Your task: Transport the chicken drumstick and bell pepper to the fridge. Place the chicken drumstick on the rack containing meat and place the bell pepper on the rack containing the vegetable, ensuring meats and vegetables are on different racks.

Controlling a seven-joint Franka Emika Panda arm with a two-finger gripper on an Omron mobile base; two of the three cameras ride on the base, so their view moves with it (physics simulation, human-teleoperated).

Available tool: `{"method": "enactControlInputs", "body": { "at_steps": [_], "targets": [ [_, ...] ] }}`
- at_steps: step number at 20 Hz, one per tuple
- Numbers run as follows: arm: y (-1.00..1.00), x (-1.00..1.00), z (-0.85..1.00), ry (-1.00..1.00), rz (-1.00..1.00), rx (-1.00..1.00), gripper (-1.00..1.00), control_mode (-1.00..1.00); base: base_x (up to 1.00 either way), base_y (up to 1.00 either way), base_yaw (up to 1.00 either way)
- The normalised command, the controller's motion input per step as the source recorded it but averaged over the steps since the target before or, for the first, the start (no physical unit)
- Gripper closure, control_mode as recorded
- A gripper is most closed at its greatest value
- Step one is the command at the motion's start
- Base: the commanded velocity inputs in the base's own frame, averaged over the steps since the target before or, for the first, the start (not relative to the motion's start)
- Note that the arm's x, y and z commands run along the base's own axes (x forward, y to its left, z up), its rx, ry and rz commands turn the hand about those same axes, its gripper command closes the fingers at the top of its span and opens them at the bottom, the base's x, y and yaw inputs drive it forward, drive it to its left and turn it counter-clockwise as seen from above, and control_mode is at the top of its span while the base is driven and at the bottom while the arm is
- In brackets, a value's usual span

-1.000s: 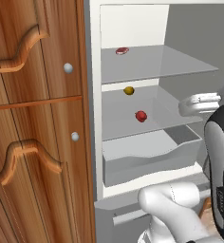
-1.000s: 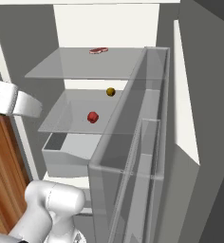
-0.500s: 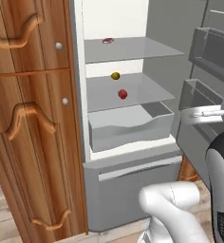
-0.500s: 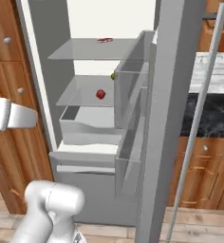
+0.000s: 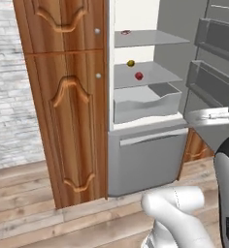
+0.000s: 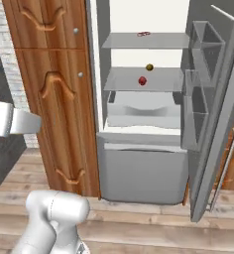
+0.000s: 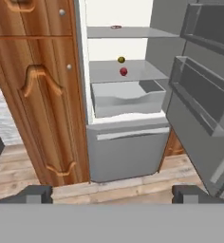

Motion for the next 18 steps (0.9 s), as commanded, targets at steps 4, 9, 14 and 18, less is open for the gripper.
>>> {"method": "enactControlInputs", "body": {
  "at_steps": [4,9,14,18],
  "targets": [
    [0.00,0.00,0.00,0.00,0.00,0.00,-1.00,1.00,-1.00,0.86,0.00],
    [0.00,0.00,0.00,0.00,0.00,0.00,-1.00,1.00,-1.00,0.21,0.01],
    [0.00,0.00,0.00,0.00,0.00,0.00,-1.00,1.00,-1.00,0.00,0.01],
    [0.00,0.00,0.00,0.00,0.00,0.00,-1.00,1.00,-1.00,-0.19,0.00]
  ]
}}
